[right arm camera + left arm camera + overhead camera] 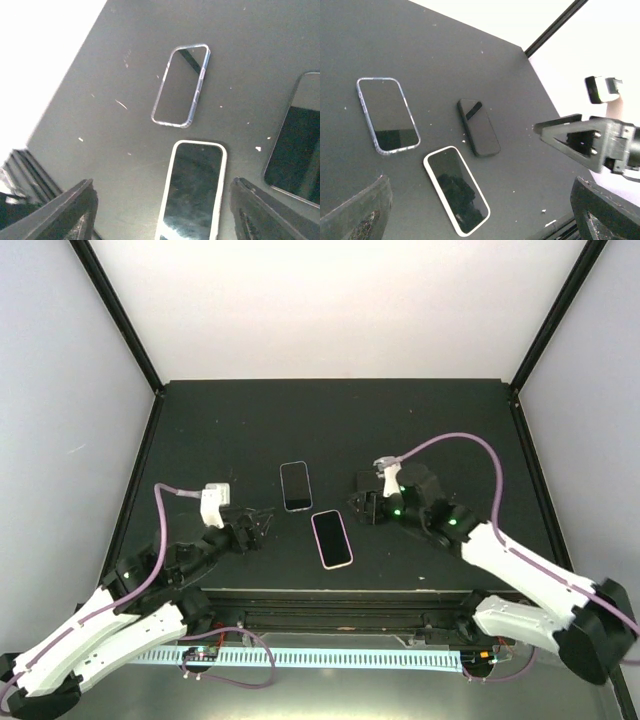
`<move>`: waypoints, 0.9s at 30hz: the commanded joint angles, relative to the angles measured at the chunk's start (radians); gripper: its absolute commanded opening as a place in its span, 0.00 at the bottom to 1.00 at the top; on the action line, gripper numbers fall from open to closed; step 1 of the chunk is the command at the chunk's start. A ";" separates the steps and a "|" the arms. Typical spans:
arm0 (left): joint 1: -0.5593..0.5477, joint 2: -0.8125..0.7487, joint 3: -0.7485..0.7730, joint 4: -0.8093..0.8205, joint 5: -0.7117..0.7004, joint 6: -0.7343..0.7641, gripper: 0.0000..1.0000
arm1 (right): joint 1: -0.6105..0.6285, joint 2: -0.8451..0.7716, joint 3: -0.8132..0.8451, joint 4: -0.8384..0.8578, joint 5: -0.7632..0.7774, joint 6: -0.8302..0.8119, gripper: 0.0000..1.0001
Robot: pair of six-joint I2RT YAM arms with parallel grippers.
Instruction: Put the phone into the phone case
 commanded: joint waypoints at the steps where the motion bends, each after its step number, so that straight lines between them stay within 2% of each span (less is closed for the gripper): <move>1: 0.004 -0.012 0.082 -0.039 -0.020 0.050 0.99 | -0.004 -0.183 0.008 -0.114 0.071 0.006 0.87; 2: 0.004 -0.016 0.092 -0.042 -0.018 0.057 0.99 | -0.004 -0.221 0.010 -0.125 0.079 0.008 0.98; 3: 0.004 -0.021 0.102 -0.044 -0.016 0.065 0.99 | -0.004 -0.258 0.015 -0.140 0.086 0.010 1.00; 12: 0.004 -0.100 0.138 -0.036 -0.008 0.119 0.99 | -0.005 -0.430 0.092 -0.281 0.118 0.020 1.00; 19: 0.004 -0.187 0.082 0.028 0.020 0.124 0.99 | -0.005 -0.492 0.031 -0.281 0.173 0.047 1.00; 27: 0.003 -0.230 0.039 0.035 0.021 0.095 0.99 | -0.004 -0.498 0.005 -0.255 0.156 0.070 1.00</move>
